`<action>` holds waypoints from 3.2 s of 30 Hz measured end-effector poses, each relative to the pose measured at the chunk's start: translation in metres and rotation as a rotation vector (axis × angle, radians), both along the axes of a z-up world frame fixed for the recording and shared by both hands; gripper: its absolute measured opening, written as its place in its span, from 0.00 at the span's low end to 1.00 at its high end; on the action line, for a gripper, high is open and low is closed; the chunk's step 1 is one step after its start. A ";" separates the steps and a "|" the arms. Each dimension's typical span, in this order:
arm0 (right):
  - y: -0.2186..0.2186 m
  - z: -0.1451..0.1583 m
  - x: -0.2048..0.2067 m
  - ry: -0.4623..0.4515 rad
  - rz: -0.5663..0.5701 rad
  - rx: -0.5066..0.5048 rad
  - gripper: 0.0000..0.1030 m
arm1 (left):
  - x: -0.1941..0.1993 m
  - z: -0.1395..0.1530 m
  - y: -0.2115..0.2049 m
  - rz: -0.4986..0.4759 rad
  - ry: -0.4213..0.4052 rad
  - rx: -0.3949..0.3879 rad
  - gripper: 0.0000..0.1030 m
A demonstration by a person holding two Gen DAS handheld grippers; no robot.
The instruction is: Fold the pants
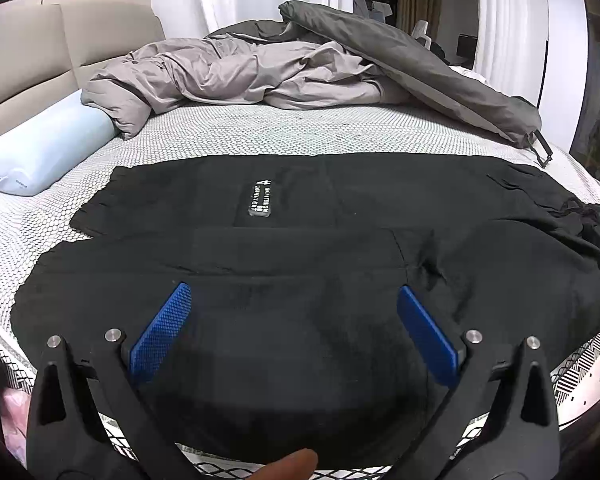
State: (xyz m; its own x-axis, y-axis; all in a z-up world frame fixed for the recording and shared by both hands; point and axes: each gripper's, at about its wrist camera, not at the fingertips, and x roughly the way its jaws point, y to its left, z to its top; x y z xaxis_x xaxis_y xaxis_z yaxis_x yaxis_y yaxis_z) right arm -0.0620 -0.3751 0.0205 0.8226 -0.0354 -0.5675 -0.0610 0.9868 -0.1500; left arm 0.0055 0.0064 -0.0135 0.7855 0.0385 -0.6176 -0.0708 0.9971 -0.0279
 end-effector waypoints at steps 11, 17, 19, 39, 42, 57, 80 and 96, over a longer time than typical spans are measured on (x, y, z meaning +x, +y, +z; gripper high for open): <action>-0.034 0.000 -0.005 -0.029 -0.046 0.081 1.00 | -0.005 0.005 0.026 0.046 -0.004 -0.003 0.99; -0.073 0.004 -0.015 -0.021 -0.076 0.202 1.00 | -0.022 0.013 0.080 0.136 -0.029 -0.075 0.99; -0.086 0.004 -0.017 -0.005 -0.084 0.223 1.00 | -0.031 0.017 0.104 0.186 -0.047 -0.095 0.99; -0.116 0.006 -0.030 0.008 -0.135 0.271 1.00 | -0.099 -0.036 0.233 0.254 0.081 -0.408 0.66; -0.110 0.011 -0.030 -0.007 -0.118 0.268 1.00 | -0.100 -0.035 0.230 0.245 0.067 -0.428 0.59; -0.178 0.010 -0.045 -0.020 -0.302 0.439 1.00 | -0.077 -0.030 0.239 0.328 0.023 -0.483 0.04; -0.276 -0.026 -0.058 0.086 -0.355 0.875 0.14 | -0.066 -0.030 0.250 0.353 0.082 -0.459 0.01; -0.255 0.078 0.024 -0.093 -0.329 0.873 0.13 | 0.007 0.059 0.262 0.319 0.005 -0.430 0.00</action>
State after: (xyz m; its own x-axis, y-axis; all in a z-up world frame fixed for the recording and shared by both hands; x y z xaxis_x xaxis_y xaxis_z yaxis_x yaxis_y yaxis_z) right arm -0.0380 -0.6303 0.0986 0.8905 0.1332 -0.4351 0.2159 0.7180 0.6617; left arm 0.0121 0.2685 0.0459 0.7729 0.0175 -0.6342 -0.3701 0.8244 -0.4283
